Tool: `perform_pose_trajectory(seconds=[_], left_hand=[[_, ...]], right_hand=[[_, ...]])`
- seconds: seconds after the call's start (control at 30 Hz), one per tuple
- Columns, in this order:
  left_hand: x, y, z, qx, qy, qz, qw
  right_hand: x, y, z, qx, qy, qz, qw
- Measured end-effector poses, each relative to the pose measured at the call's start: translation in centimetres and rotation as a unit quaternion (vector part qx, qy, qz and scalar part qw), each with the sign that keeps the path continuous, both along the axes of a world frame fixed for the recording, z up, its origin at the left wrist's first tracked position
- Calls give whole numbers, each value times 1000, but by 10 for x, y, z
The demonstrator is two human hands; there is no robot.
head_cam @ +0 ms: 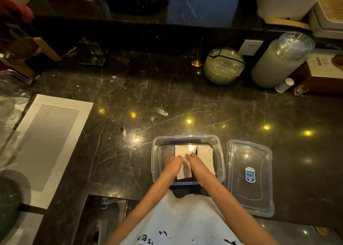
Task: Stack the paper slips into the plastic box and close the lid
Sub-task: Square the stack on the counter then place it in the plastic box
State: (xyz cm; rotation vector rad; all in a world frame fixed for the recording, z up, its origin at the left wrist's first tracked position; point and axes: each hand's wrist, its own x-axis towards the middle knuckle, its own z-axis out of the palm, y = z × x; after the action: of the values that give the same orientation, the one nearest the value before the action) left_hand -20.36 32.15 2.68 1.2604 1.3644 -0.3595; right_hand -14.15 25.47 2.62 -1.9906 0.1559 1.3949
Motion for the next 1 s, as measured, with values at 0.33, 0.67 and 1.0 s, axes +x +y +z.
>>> perform_pose_trajectory(seconds=[0.33, 0.67, 1.0], left_hand=[[-43, 20, 24, 385, -10, -94, 918], [-50, 49, 24, 79, -109, 43, 990], [37, 153, 32, 83, -138, 4, 987]], right_hand=[[28, -56, 45, 54, -379, 16, 923], [63, -72, 26, 53, -49, -114, 991], [127, 9, 36, 119, -33, -135, 983]])
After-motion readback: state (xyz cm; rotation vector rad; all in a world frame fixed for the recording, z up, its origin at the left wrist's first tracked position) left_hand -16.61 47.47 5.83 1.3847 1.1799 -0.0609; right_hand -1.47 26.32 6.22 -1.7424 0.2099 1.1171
